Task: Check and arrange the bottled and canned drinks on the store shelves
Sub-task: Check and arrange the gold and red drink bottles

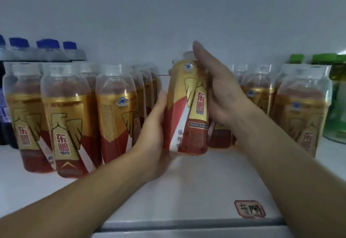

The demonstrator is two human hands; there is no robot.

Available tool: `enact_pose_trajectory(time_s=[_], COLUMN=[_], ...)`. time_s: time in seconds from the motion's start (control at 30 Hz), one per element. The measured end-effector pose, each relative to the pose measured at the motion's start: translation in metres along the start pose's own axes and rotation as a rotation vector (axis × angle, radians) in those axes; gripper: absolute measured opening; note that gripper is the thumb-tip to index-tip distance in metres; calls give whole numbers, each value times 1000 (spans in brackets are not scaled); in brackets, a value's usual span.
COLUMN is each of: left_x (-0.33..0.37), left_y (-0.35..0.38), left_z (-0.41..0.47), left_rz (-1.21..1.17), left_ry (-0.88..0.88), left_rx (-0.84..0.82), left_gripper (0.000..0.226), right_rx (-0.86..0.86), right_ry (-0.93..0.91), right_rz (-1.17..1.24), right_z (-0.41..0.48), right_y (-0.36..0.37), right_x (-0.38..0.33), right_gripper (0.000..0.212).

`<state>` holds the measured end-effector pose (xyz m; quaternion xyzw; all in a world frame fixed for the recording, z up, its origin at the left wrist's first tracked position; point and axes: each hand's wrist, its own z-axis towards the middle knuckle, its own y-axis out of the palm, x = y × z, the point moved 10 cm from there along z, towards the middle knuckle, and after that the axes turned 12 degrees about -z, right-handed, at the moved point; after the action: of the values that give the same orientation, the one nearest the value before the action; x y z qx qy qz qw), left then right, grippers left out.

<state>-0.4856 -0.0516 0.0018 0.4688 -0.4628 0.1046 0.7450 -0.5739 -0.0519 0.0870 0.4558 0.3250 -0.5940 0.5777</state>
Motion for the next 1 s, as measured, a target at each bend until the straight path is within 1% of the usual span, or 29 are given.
enact_pose_trajectory(time_s=[0.03,0.07,0.1,0.17,0.23,0.3,0.37,0.43,0.47,0.5,0.57,0.63,0.67,0.7,0.77,0.83,0.9,0.93,1.0], left_x=[-4,-7,-7,-5,-3,0,-4,-15,-19,-19,-12,-4,-2,-1,-3,-13,-19,-18,-11], left_y=[-1,-2,-2,-1,1,-5,-12,-10,-8,-6,-5,-2,-2,-3,-7,-4,1,2,1], left_z=[-2,-3,-4,-4,-3,-1,0,-4,-6,-6,-3,-2,-1,-1,-1,-4,-7,-6,-3], left_rz=[-10,3,20,33,31,-1,-21,-19,-13,-3,18,15,9,0,-23,-26,-17,-15,3], left_ry=[-41,-63,-60,-31,-2,16,-41,-159,-193,-187,-84,-15,-2,1,-29,-134,-193,-176,-99], left_rx=[-4,-5,-10,-4,-2,25,44,26,19,14,19,17,22,24,21,-23,-67,-64,-37], left_gripper=[63,64,63,57,52,49,48,46,47,48,49,53,53,52,52,52,51,51,50], right_rx=[-45,-53,-34,66,146,101,-16,-112,-125,-116,-36,57,81,78,4,-95,-132,-120,-32], right_ry=[46,57,31,-98,-200,-203,-120,-9,15,10,-66,-170,-192,-183,-102,-21,-6,-15,-68], right_rz=[16,12,-5,-104,-210,-171,-59,-8,-1,1,-45,-137,-157,-139,-44,37,54,40,-27], right_z=[-2,-4,-5,-7,-9,-10,-11,-13,-15,-16,-12,-7,-4,-3,-3,-7,-11,-12,-10], right_y=[5,6,5,-2,-7,0,10,19,21,20,11,0,-2,-3,4,13,17,16,7], right_x=[2,3,1,-10,-18,-18,-11,-2,0,-2,-9,-19,-20,-17,-6,1,0,-3,-8], right_gripper=[92,87,83,69,45,33,25,24,26,27,31,43,48,51,56,49,39,35,32])
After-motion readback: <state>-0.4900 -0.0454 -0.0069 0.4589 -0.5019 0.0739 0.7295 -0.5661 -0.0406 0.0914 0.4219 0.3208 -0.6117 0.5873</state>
